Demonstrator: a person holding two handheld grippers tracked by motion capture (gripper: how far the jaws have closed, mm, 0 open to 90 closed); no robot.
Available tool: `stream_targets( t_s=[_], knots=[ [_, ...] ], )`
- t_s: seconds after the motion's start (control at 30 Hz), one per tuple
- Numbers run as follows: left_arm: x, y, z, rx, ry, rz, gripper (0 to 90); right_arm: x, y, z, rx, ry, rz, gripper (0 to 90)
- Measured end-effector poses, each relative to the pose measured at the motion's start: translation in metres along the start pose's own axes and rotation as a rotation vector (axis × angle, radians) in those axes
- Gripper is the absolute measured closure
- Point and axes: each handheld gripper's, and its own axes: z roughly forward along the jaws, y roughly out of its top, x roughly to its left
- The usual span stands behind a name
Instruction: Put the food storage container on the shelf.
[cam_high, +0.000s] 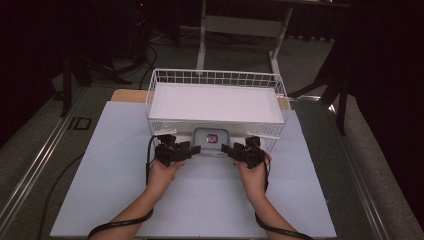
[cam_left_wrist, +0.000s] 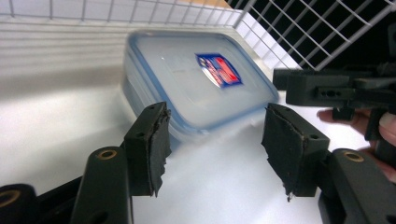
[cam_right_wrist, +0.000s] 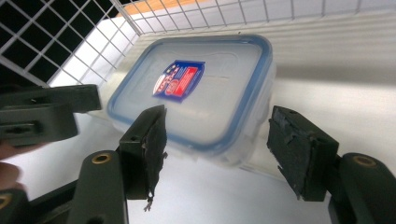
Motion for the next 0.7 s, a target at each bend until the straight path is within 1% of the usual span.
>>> stream_targets(
  t_s=[0.03,0.07,0.1,0.13,0.17,0.2,0.23,0.27,0.3,0.33,0.37,0.4,0.43,0.47,0.5,0.53,0.57,0.6,0.63,0.67,0.7],
  knots=[
    [0.000,0.000,0.000,0.000,0.000,0.000,41.4,0.000,0.000,0.000,0.000,0.000,0.000,37.1],
    [-0.003,-0.003,-0.006,0.000,-0.016,0.016,41.3,0.005,-0.002,-0.006,-0.004,-0.006,-0.028,37.1],
    [-0.003,-0.003,-0.006,0.000,-0.016,0.016,41.1,0.005,-0.002,-0.006,-0.004,-0.006,-0.028,37.1],
    [-0.007,-0.006,-0.014,-0.004,-0.030,0.025,40.7,0.010,-0.004,-0.011,-0.007,-0.007,-0.045,37.7],
    [-0.007,-0.006,-0.014,-0.004,-0.030,0.025,39.1,0.013,-0.006,-0.013,-0.008,-0.004,-0.054,39.2],
    [-0.008,-0.008,-0.018,-0.008,-0.055,0.027,37.6,0.016,-0.007,-0.015,-0.013,-0.006,-0.073,39.3],
    [-0.009,-0.010,-0.023,-0.015,-0.101,0.045,37.6,0.016,-0.007,-0.015,-0.013,-0.006,-0.073,39.3],
    [-0.013,-0.012,-0.030,-0.034,-0.116,0.075,32.9,0.023,-0.009,-0.018,-0.007,-0.007,-0.101,40.1],
    [-0.013,-0.012,-0.030,-0.034,-0.116,0.075,32.0,0.025,-0.010,-0.019,-0.002,-0.007,-0.115,41.9],
    [-0.018,-0.013,-0.036,-0.040,-0.139,0.089,27.5,0.029,-0.011,-0.019,0.002,-0.009,-0.137,43.3],
    [-0.018,-0.013,-0.036,-0.040,-0.139,0.089,22.7,0.029,-0.011,-0.019,0.002,-0.009,-0.137,43.3],
    [-0.021,-0.014,-0.038,-0.041,-0.144,0.102,22.7,0.032,-0.013,-0.018,0.004,-0.013,-0.154,45.5],
    [-0.023,-0.015,-0.040,-0.039,-0.155,0.113,19.0,0.034,-0.015,-0.017,0.006,-0.016,-0.168,49.9],
    [-0.025,-0.017,-0.042,-0.042,-0.158,0.118,17.3,0.037,-0.016,-0.016,0.014,-0.017,-0.176,55.5],
    [-0.027,-0.019,-0.044,-0.044,-0.162,0.116,17.3,0.039,-0.018,-0.015,0.017,-0.015,-0.185,59.9],
    [-0.029,-0.022,-0.047,-0.039,-0.175,0.117,17.3,0.041,-0.020,-0.013,0.018,-0.014,-0.188,65.6],
    [-0.034,-0.028,-0.053,-0.031,-0.164,0.154,16.0,0.044,-0.023,-0.009,0.037,0.007,-0.207,78.7],
    [-0.034,-0.028,-0.053,-0.031,-0.164,0.154,15.1,0.045,-0.024,-0.008,0.047,0.006,-0.213,84.1],
    [-0.036,-0.031,-0.057,-0.030,-0.141,0.166,14.5,0.046,-0.025,-0.006,0.049,0.003,-0.222,89.4],
    [-0.036,-0.034,-0.060,-0.032,-0.132,0.174,14.5,0.046,-0.025,-0.006,0.049,0.003,-0.222,89.4],
    [-0.037,-0.038,-0.063,-0.030,-0.128,0.182,1.6,0.049,-0.026,-0.002,0.046,-0.005,-0.233,89.9]
  ],
)
